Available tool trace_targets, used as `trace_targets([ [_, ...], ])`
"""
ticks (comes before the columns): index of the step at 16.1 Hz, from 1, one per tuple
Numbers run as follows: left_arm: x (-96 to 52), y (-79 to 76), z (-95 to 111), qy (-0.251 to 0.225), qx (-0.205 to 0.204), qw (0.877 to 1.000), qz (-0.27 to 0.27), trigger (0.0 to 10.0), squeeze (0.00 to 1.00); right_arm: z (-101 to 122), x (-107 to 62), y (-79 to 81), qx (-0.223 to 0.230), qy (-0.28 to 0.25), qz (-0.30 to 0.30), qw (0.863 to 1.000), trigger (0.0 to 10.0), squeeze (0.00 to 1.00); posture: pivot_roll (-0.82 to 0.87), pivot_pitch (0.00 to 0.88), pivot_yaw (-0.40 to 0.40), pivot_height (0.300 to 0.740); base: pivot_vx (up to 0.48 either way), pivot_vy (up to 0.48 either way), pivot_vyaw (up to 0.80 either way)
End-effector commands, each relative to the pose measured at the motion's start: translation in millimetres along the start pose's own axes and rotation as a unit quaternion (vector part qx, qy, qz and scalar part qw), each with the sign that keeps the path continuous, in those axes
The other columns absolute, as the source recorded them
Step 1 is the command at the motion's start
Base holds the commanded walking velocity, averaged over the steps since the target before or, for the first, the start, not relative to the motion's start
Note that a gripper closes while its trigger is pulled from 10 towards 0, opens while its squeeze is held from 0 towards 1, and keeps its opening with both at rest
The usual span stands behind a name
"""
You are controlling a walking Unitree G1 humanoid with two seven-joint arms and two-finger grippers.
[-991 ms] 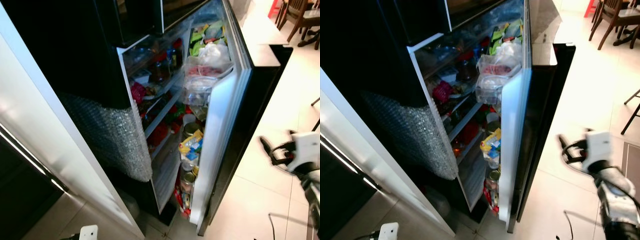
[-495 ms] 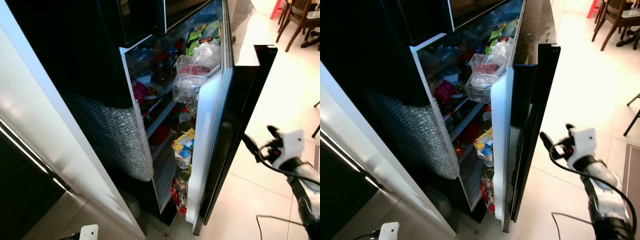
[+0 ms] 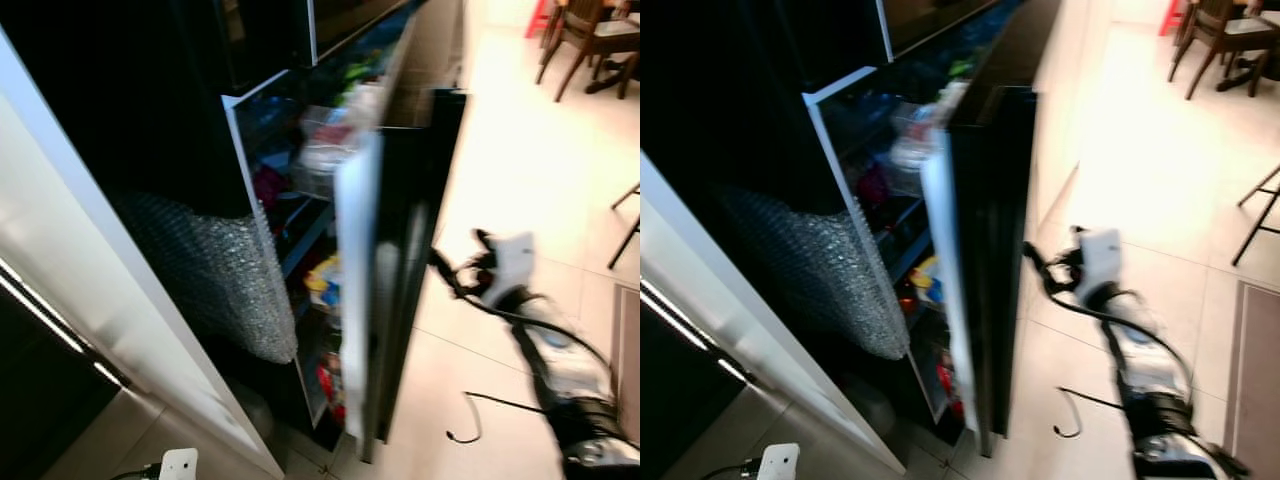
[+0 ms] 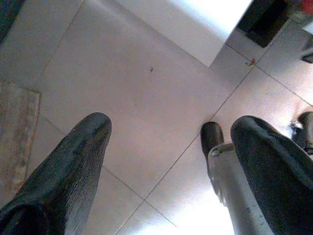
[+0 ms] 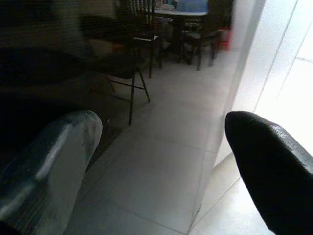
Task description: Restocking fridge
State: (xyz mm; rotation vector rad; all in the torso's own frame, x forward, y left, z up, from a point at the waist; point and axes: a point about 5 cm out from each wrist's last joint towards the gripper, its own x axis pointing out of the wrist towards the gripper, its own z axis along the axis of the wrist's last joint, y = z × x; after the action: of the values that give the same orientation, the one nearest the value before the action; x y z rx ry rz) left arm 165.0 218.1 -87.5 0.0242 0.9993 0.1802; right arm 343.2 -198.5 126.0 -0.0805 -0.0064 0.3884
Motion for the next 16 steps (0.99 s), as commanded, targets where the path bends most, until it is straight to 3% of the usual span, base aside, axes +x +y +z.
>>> trace_targets([
  [1,-0.5,4.3,-3,0.007,0.0,1.0,0.003,10.0,0.0,9,10.6,10.3,-0.007,-0.012,0.023,1.0,10.0,0.0,-0.14,0.0,0.084,0.74,0.0,0.0,0.0],
  [2,-0.5,4.1,-3,0.008,-0.001,1.0,0.004,10.0,0.0,11,13.7,14.4,-0.002,-0.015,0.026,1.0,10.0,0.0,-0.14,0.0,0.08,0.74,0.0,0.0,0.0],
  [4,-0.6,3.2,-4,0.008,-0.001,1.0,0.003,10.0,0.0,11,28.8,37.0,0.017,-0.013,0.045,0.999,10.0,0.0,-0.13,0.0,0.067,0.74,0.0,0.0,0.0],
  [5,-0.7,1.9,-5,0.008,-0.002,1.0,0.003,10.0,0.0,14,44.4,68.2,0.025,-0.012,0.09,0.996,10.0,0.0,-0.12,0.0,0.058,0.74,0.0,0.0,0.0],
  [6,-0.7,0.9,-5,0.008,-0.004,1.0,0.003,10.0,0.0,17,53.4,87.1,0.027,-0.014,0.119,0.992,10.0,0.0,-0.11,0.0,0.052,0.74,0.0,0.0,0.0],
  [10,-0.8,-2.0,-6,0.009,-0.009,1.0,0.003,10.0,0.0,22,70.5,126.5,0.029,-0.005,0.168,0.985,10.0,0.0,-0.1,0.0,0.032,0.74,0.0,0.0,0.0],
  [13,-0.7,-3.2,-6,0.009,-0.013,1.0,0.004,10.0,0.0,23,74.4,137.8,0.03,-0.002,0.181,0.983,10.0,0.0,-0.09,0.0,0.021,0.74,0.0,0.0,0.0],
  [16,-0.5,-3.2,-5,0.008,-0.016,1.0,0.005,10.0,0.0,21,73.8,132.2,0.025,-0.001,0.171,0.985,10.0,0.0,-0.09,0.0,0.02,0.74,0.0,0.0,0.0],
])
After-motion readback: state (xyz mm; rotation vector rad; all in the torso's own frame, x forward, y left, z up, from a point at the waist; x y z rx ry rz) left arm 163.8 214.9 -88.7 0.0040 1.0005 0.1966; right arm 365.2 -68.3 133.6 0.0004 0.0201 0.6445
